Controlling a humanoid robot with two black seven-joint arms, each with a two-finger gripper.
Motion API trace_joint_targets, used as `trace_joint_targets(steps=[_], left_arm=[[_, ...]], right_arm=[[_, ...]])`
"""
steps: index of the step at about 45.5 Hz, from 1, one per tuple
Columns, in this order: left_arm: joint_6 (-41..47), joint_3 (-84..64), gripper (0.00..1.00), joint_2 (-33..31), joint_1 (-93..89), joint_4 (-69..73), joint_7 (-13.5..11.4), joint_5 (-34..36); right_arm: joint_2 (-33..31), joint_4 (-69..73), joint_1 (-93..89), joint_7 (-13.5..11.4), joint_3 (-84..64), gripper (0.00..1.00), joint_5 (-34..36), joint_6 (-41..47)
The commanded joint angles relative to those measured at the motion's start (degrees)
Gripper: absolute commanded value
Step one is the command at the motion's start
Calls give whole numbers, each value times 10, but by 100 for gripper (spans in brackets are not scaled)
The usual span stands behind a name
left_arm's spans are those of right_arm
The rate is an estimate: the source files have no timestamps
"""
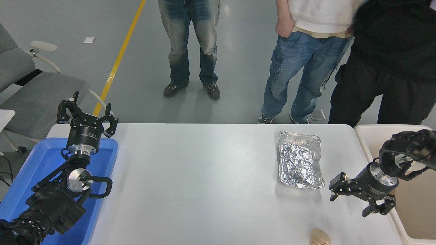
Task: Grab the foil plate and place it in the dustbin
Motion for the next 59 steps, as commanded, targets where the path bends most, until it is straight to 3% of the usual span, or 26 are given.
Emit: trace_joint_targets(steps=[1,59], left_arm=[[0,-1,99,-1,0,1,0,0],[0,1,99,-1,0,1,0,0]], right_arm=[[1,-4,-3,0,5,100,0,0],[19,-65,-90,0,49,100,23,0]])
